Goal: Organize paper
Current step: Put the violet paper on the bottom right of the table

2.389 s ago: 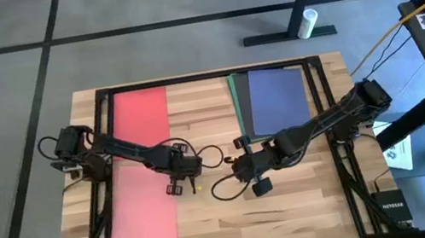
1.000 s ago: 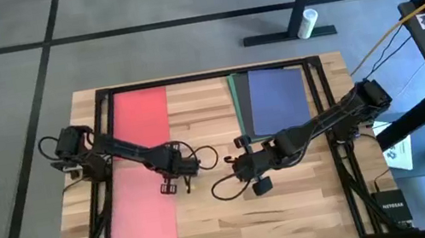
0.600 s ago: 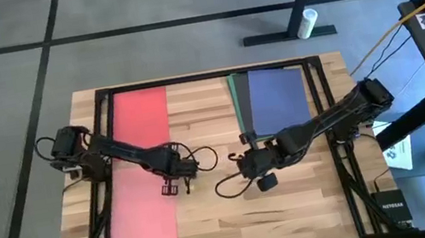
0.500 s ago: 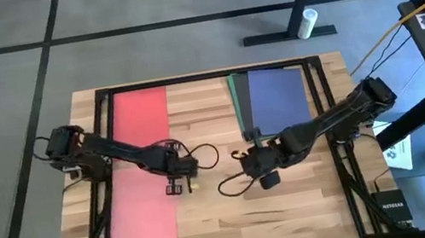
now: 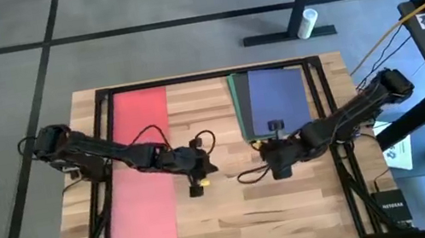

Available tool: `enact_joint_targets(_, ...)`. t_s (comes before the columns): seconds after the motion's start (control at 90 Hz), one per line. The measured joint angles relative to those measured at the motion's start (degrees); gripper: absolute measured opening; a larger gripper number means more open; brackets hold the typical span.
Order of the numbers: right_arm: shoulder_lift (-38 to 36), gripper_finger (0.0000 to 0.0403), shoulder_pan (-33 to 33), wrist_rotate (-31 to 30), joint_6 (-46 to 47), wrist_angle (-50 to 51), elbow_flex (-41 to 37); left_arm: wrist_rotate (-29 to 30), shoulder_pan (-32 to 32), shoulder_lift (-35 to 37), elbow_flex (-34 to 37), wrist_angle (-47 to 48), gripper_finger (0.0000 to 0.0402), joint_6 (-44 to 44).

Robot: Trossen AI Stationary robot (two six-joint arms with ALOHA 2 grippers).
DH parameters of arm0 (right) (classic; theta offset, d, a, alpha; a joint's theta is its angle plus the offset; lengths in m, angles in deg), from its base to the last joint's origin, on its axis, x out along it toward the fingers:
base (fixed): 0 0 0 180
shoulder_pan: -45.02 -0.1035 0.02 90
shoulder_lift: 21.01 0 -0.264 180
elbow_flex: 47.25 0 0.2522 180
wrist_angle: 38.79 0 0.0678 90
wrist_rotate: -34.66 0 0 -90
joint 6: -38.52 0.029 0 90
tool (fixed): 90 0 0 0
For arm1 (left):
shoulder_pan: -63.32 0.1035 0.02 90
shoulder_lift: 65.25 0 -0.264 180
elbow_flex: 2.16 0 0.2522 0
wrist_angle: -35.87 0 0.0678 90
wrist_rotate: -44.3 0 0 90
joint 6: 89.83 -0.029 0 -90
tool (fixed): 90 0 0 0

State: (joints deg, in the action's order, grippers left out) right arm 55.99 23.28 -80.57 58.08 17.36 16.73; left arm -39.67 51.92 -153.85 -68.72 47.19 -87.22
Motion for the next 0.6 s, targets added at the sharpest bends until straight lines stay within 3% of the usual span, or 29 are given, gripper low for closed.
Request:
enact_joint_targets(0.156, -4.5, 0.0000, 0.5, 0.2, 4.4, -6.7, -6.6, -3.7, 1.3, 0.0, 8.1, -18.2, 0.0000, 3.2)
enact_joint_targets(0.367, -3.4, 0.0006, 5.7, -0.8, 8.5, -6.9, -8.3, -7.3, 4.0, 0.1, 19.7, -46.9, 0.0000, 6.0)
enact_joint_targets(0.489, -1.9, 0.0027, 9.6, -0.9, 7.8, -8.6, -8.3, -7.3, 5.8, 0.1, 23.3, -53.7, 0.0000, 7.4)
enact_joint_targets(0.6, -0.2, 0.0055, 12.7, -0.4, 4.8, -11.2, -8.3, -7.4, 7.1, 0.1, 24.4, -53.3, 0.0000, 7.7)
